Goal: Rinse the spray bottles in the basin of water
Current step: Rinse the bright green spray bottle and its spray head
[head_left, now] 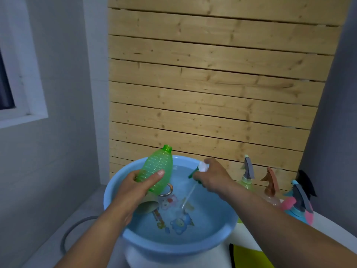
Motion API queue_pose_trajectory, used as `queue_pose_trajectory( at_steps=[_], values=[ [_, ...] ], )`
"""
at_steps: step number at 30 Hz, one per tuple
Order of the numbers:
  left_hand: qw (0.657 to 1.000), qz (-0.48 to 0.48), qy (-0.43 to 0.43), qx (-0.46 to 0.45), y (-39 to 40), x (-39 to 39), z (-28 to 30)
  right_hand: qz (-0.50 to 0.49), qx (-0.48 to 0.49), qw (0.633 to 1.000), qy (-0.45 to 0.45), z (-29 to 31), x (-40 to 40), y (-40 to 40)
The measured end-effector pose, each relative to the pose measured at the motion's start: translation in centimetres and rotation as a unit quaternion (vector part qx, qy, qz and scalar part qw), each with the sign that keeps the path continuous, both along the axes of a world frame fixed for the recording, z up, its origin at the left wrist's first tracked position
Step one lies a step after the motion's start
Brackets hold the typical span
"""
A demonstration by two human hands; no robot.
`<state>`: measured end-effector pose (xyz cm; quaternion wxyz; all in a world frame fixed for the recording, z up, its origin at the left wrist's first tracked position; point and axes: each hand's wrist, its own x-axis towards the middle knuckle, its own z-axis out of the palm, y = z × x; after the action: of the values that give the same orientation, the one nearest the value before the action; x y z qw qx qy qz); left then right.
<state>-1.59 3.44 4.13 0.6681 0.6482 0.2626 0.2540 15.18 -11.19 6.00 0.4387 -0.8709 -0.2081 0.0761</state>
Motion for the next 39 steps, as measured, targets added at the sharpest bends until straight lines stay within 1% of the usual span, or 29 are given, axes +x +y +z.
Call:
queue_pose_trajectory(
  at_steps=[3, 5, 6, 8, 9, 10, 11, 13, 15, 16, 20, 22, 24, 27, 29, 32, 33, 34, 37, 39],
  values=[
    [1.0, 0.001, -0.003, -0.001, -0.2, 0.4, -0.7, 0.015, -0.031, 0.999, 0.034, -1.9, 0.2, 0.4],
    [1.0, 0.005, -0.01, 0.002, 0.0, 0.7, -1.1, 0.02, -0.069, 0.997, 0.023, -2.7, 0.4, 0.2],
    [1.0, 0.007, -0.011, 0.007, 0.2, 0.8, -1.3, 0.022, -0.109, 0.994, 0.003, -3.0, 0.5, 0.2],
    [1.0, 0.007, -0.014, 0.027, 0.5, 1.0, -1.5, 0.01, -0.226, 0.969, -0.095, -3.1, 0.4, 0.3],
    [0.999, 0.008, -0.015, 0.045, 0.8, 1.2, -1.6, -0.001, -0.263, 0.951, -0.162, -3.1, 0.3, 0.6],
    [0.998, 0.012, -0.015, 0.067, 1.1, 1.3, -1.8, 0.004, -0.274, 0.937, -0.216, -3.1, 0.2, 1.2],
    [0.996, 0.019, -0.018, 0.087, 1.2, 1.4, -1.9, 0.033, -0.263, 0.932, -0.248, -3.1, 0.1, 1.8],
    [0.992, 0.044, -0.03, 0.116, 1.5, 1.5, -2.2, 0.155, -0.234, 0.92, -0.273, -3.1, -0.4, 3.4],
    [0.988, 0.066, -0.044, 0.13, 1.6, 1.5, -2.5, 0.263, -0.243, 0.886, -0.294, -3.5, -1.1, 4.9],
    [0.987, 0.071, -0.048, 0.134, 1.6, 1.5, -2.7, 0.288, -0.257, 0.87, -0.307, -3.9, -1.4, 5.6],
    [0.99, 0.059, -0.041, 0.12, 1.8, 1.7, -3.5, 0.288, -0.345, 0.826, -0.339, -5.4, -1.8, 7.2],
    [0.992, 0.053, -0.038, 0.11, 1.9, 1.8, -3.7, 0.288, -0.363, 0.814, -0.35, -5.7, -1.7, 7.1],
    [0.992, 0.059, -0.034, 0.107, 2.0, 2.0, -3.8, 0.286, -0.354, 0.821, -0.346, -5.6, -1.5, 6.4],
    [0.992, 0.064, -0.023, 0.109, 1.8, 2.3, -3.9, 0.289, -0.365, 0.829, -0.311, -5.6, -1.2, 5.3],
    [0.992, 0.064, -0.013, 0.11, 1.8, 2.3, -3.9, 0.284, -0.384, 0.82, -0.315, -5.6, -1.5, 5.0],
    [0.992, 0.066, -0.003, 0.108, 1.8, 2.3, -3.9, 0.285, -0.407, 0.793, -0.354, -5.7, -2.2, 5.5],
    [0.992, 0.068, 0.0, 0.106, 1.9, 2.2, -3.9, 0.287, -0.407, 0.791, -0.354, -5.7, -2.6, 5.7],
    [0.992, 0.071, 0.002, 0.105, 1.9, 2.3, -4.0, 0.288, -0.402, 0.799, -0.341, -5.8, -2.9, 5.8],
    [0.991, 0.078, 0.008, 0.106, 1.9, 2.3, -4.0, 0.289, -0.376, 0.839, -0.266, -6.0, -3.9, 6.0],
    [0.99, 0.085, 0.009, 0.111, 2.0, 2.4, -4.1, 0.286, -0.369, 0.848, -0.25, -6.2, -4.3, 6.4]
  ],
)
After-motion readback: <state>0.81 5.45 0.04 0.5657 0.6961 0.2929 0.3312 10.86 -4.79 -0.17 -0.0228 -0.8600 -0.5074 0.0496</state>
